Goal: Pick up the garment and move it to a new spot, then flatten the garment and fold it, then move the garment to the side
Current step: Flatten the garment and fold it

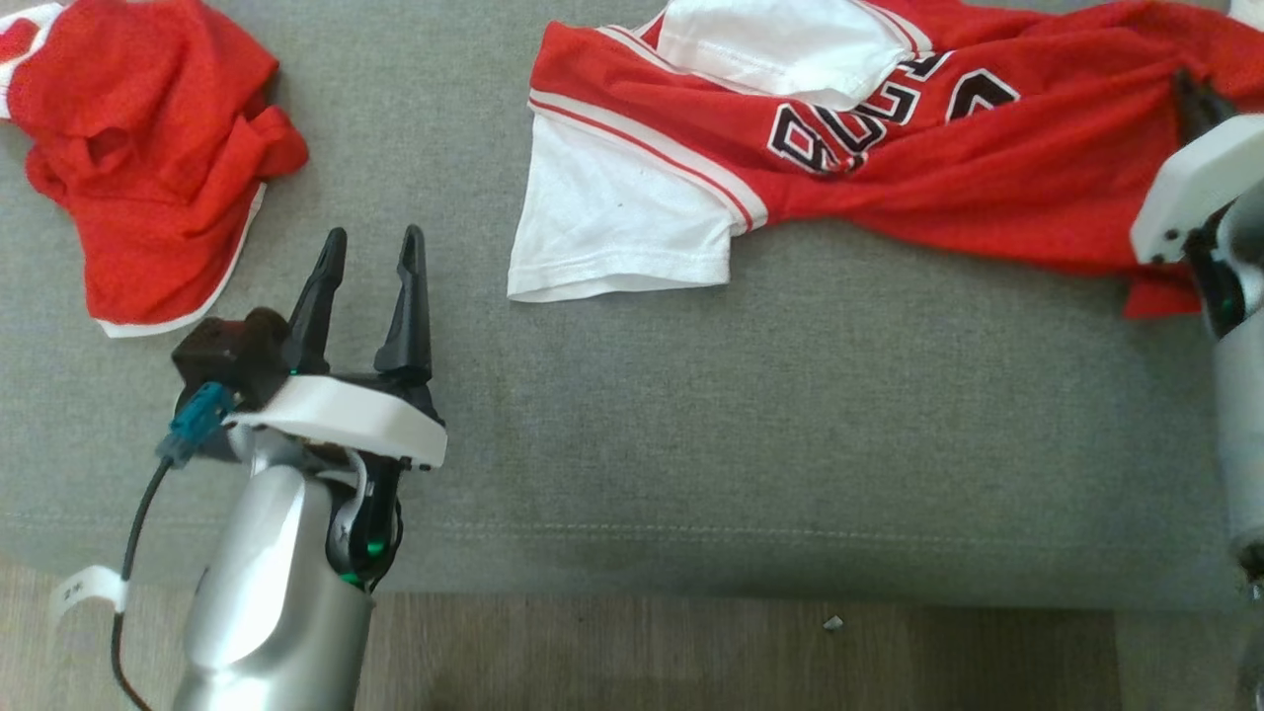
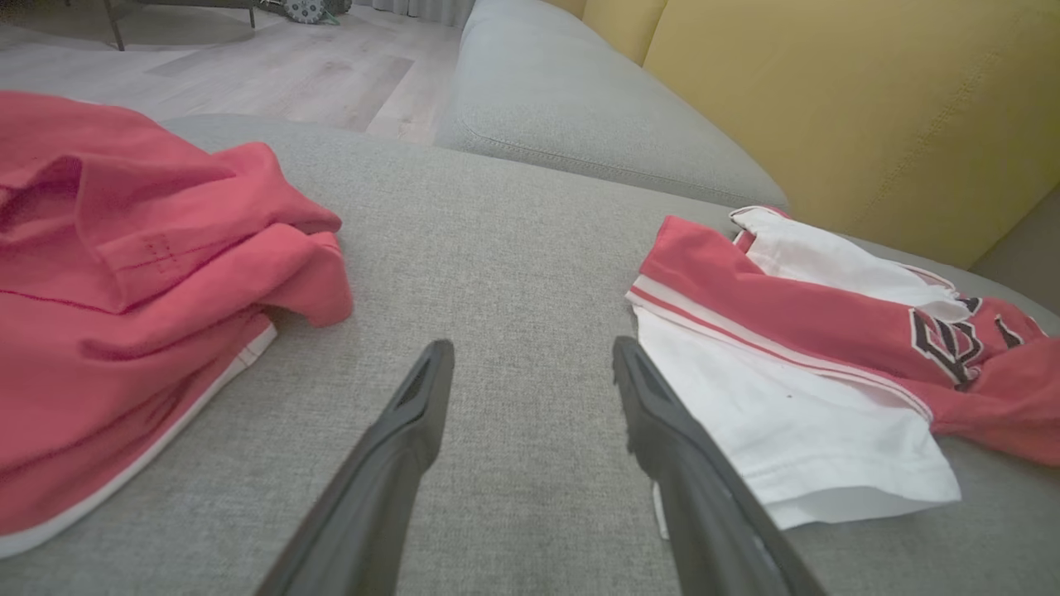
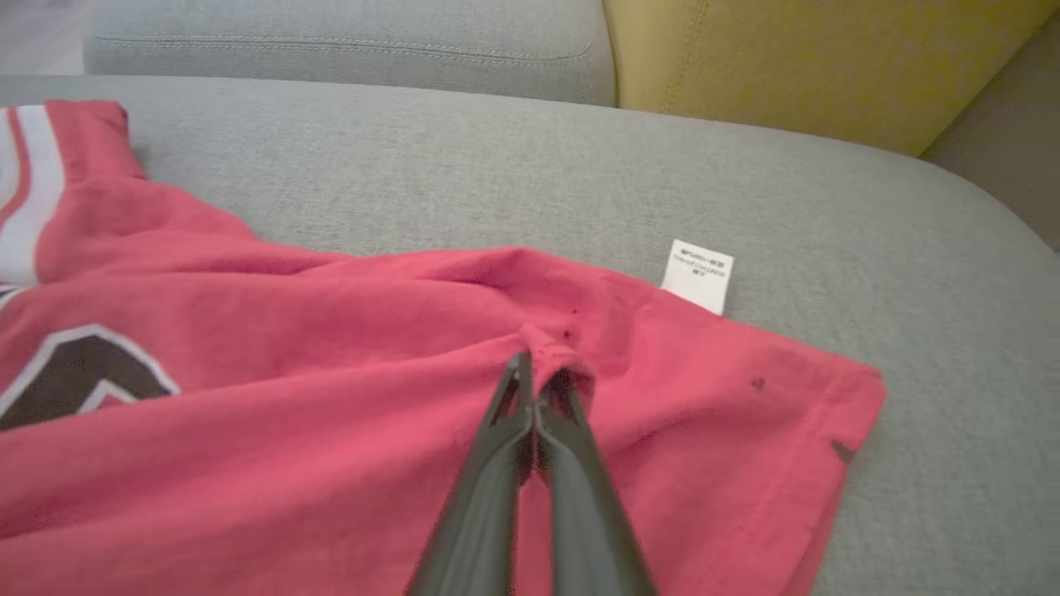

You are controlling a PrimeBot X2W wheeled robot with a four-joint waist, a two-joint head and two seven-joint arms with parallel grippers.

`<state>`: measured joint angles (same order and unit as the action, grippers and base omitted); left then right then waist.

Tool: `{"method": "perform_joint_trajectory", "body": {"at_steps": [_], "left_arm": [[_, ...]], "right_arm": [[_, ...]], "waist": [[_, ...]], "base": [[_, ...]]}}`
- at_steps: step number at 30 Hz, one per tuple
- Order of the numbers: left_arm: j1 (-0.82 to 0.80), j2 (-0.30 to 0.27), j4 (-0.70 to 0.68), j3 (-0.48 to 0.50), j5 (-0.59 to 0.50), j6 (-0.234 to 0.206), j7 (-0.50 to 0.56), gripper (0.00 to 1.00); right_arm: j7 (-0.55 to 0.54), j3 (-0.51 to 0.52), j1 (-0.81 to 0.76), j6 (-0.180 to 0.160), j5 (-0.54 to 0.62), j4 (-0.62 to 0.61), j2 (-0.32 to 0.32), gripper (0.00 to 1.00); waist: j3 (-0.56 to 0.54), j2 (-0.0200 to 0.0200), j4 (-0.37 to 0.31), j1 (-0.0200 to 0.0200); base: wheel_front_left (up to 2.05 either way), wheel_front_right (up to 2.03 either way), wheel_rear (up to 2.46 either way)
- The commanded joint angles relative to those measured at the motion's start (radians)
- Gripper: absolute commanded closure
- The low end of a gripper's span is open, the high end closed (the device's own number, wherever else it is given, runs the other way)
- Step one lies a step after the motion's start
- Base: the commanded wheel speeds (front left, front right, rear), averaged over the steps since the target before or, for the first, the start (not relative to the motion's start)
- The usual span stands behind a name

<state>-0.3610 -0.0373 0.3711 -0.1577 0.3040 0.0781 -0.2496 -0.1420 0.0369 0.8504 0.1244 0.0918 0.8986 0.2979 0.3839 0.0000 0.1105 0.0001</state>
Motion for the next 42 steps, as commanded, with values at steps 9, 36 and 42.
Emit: {"method": "perform_joint_trajectory", "body": {"at_steps": [9, 36, 42], "left_arm": [[-0.053, -0.013, -0.022, 0.017, 0.008, -0.013, -0.012, 0.0], [0.038, -0.013, -0.082, 0.045, 0.042, -0.03, -0.012, 0.0], [0.066, -0.013, -0.096, 0.048, 0.038, -0.03, -0.012, 0.0]], "right_arm": [[0.035, 0.092, 0.096, 0.006, 0.123, 0.11, -0.017, 0.0], [0.321, 0.057, -0.255, 0.006, -0.022, -0.203, -0.237, 0.0], [0.312, -0.018, -0.413, 0.006, -0.13, -0.371, -0.246, 0.0]], "waist": [[0.008, 0.0, -0.022, -0.0001], [-0.154, 0.0, -0.191, -0.0001], [-0.159, 0.0, -0.203, -0.0001]], "base": [[0.0, 0.0, 0.0], [0.0, 0.0, 0.0], [0.0, 0.0, 0.0]]}}
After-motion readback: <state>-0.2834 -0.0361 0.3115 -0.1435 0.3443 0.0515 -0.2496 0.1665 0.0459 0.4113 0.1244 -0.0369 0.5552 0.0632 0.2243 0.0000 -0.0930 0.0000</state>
